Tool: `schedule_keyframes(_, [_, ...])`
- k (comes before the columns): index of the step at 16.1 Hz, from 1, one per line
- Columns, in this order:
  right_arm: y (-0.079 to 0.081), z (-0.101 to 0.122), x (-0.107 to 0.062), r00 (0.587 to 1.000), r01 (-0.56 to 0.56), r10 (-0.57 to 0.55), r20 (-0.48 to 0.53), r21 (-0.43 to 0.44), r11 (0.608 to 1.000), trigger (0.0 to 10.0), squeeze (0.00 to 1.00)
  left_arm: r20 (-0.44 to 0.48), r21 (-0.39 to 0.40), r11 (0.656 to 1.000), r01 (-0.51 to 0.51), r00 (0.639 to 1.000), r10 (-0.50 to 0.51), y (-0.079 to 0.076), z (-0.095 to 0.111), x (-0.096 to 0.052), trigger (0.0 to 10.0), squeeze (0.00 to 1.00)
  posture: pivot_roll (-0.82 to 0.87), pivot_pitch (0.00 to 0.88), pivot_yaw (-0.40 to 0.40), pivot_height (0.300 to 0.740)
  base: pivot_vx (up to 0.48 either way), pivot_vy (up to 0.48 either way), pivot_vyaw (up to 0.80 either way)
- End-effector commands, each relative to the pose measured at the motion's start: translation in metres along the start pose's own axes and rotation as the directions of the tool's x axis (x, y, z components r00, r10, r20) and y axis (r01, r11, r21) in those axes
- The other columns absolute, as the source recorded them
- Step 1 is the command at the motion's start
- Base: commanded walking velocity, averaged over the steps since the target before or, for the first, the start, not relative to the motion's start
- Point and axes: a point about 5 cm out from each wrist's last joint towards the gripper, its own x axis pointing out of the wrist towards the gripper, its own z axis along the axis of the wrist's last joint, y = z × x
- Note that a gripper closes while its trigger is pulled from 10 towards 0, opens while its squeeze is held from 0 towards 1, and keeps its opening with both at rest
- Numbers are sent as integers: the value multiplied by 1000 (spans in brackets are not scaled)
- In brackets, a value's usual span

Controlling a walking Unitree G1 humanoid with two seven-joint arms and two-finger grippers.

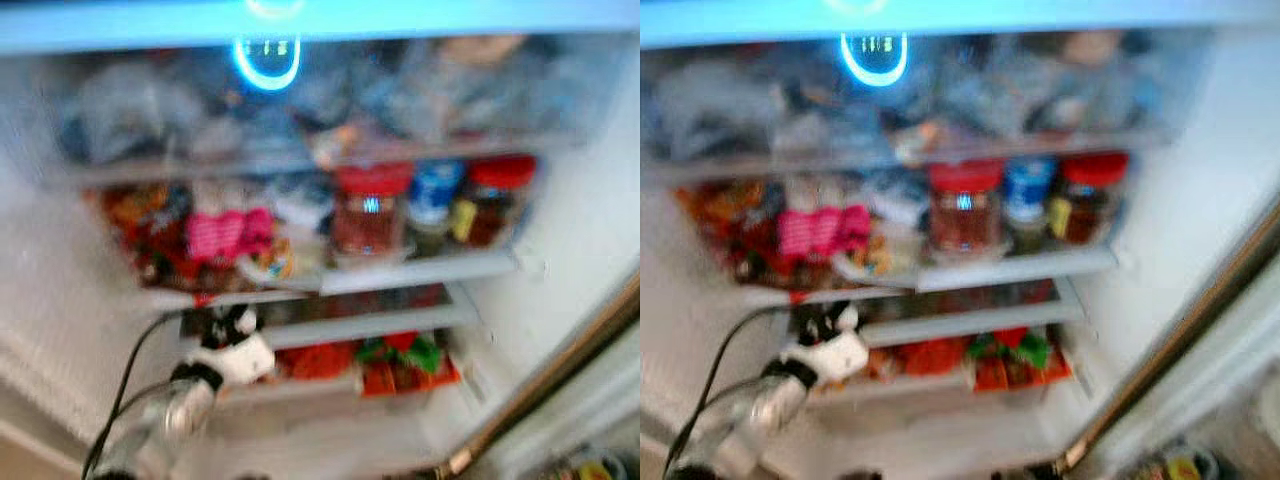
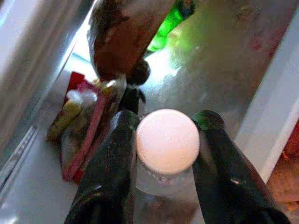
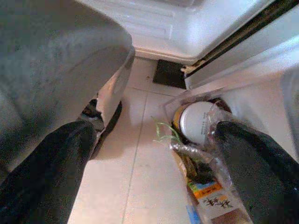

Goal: Restocking fridge

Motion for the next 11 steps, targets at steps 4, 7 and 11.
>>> schedule_keyframes(4, [-2,2,0,1000,8,-8,10,-2,1000,10000,0,-103,53,989,138,986,-132,-27,-23,-4,10000,0,-2,26,-24,646,0,0,0])
schedule_keyframes(7, [-2,2,0,1000,10,-10,9,-3,1000,10000,0,-129,60,988,144,982,-136,-28,-24,10,10000,43,0,28,-26,646,0,0,0])
schedule_keyframes(11, [-2,2,0,1000,10,-10,11,0,1000,10000,0,-157,23,991,130,980,-125,-26,-22,20,10000,1000,-7,27,-24,646,0,0,0])
